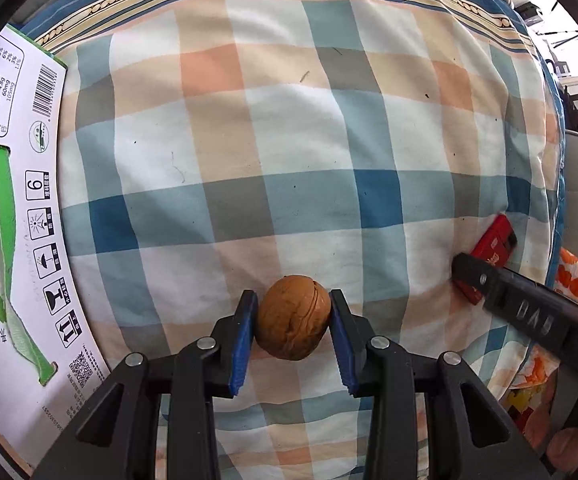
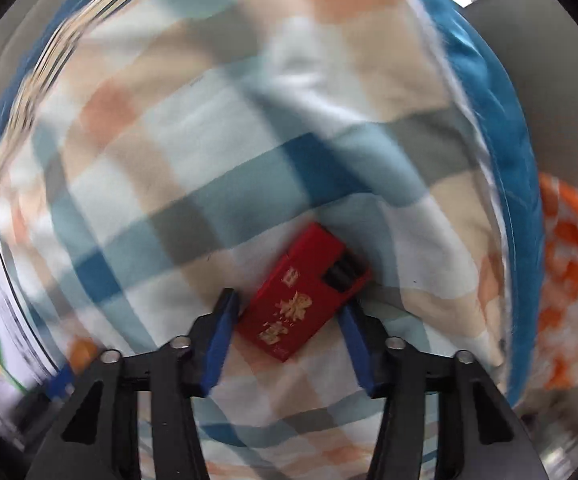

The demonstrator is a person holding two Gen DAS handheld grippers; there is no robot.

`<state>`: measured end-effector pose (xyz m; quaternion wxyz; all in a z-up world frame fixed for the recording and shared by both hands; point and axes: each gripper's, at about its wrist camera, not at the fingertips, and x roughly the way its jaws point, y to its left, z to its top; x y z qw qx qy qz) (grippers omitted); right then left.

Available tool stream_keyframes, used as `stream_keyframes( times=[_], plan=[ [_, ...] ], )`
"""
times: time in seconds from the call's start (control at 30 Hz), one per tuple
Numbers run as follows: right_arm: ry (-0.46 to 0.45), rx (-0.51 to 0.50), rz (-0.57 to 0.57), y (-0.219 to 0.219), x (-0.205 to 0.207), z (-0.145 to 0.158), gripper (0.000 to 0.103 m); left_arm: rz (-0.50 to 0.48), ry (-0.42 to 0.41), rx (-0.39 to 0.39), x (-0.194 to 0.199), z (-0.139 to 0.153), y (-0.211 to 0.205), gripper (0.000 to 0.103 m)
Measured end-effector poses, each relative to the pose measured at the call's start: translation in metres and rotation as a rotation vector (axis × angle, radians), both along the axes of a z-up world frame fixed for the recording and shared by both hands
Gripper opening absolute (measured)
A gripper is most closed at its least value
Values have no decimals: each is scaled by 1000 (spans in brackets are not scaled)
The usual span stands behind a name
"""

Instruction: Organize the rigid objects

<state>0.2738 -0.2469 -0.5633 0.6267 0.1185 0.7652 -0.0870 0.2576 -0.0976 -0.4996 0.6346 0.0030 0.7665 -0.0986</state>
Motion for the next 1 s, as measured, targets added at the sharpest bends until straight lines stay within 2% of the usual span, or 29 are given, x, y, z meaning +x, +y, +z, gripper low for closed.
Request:
stream_keyframes(
  times=[0.03, 0.13, 0.2, 0.3, 0.37, 0.43, 0.63, 0.73, 0.77, 0.8, 1.0],
  plan=[
    [12, 4, 50, 6, -3, 0, 41, -2, 0, 2, -2, 0, 1, 33],
    [77, 35, 212, 23, -21, -3, 40, -11, 14, -7, -13, 1, 1, 33],
    [94, 34, 276, 31, -30, -5, 40, -22, 30, -10, -18, -3, 0, 33],
    [65, 48, 224, 18, -37, -4, 42, -23, 59, -8, -21, -14, -1, 36],
    [53, 63, 168, -9, -44, 4, 43, -9, 63, -32, -20, -15, -2, 48],
    [45, 67, 136, -15, -43, 6, 44, -3, 72, -36, -18, -15, -3, 53],
    [37, 51, 108, -43, -41, 17, 45, -14, 68, -13, -13, -15, -11, 53],
    [33, 33, 97, -29, -40, 11, 41, -24, 52, 2, -16, -19, -20, 50],
    [31, 30, 98, -30, -41, 13, 37, -38, 37, 16, -18, -17, -23, 35],
    [31, 25, 111, -30, -54, 13, 37, -67, 16, 41, -22, -11, -27, 33],
    [44, 100, 193, -13, -83, 25, 37, -109, 15, 33, -56, 4, -33, 33]
  ],
)
